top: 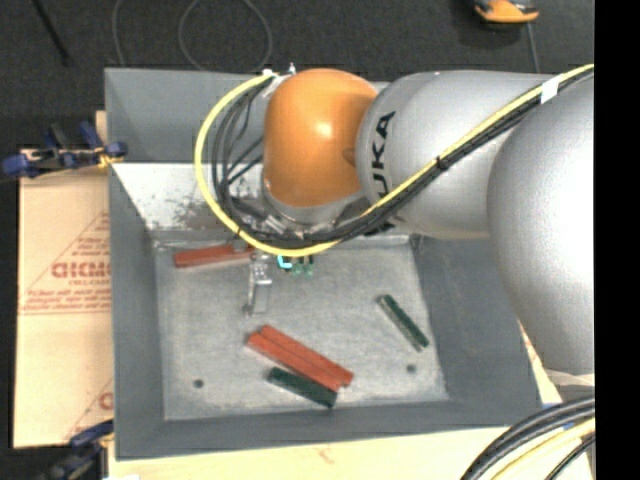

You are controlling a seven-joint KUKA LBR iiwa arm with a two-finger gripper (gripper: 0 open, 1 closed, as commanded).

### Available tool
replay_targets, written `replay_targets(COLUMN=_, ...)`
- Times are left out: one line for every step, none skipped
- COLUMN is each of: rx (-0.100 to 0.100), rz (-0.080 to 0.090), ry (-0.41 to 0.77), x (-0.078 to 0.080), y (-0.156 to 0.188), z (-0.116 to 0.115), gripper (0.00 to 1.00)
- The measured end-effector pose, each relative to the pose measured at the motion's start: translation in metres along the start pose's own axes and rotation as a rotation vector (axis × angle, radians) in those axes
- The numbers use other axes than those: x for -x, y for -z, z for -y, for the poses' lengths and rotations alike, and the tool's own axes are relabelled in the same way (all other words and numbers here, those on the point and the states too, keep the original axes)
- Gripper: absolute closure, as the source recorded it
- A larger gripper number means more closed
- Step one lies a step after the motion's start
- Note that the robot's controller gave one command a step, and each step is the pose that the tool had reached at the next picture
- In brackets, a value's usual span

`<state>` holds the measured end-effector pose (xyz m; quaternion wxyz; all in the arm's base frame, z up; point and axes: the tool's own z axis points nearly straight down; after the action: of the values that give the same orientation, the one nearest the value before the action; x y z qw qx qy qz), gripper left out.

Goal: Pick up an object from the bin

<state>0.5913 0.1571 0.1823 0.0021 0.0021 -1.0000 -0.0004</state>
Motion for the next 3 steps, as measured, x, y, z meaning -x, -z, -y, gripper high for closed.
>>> replay_targets(rx=0.000, rz=0.000, ry=-0.024, x=-0.010, y=-0.115, z=0.028, gripper=0.00)
replay_targets(rx=-0.001, rz=0.006, ry=-0.070, x=-0.043, y=-0.111, z=0.082, gripper=0.00)
replay_targets(rx=0.002, rz=0.014, ry=-0.071, x=-0.040, y=-0.109, z=0.080, gripper=1.00)
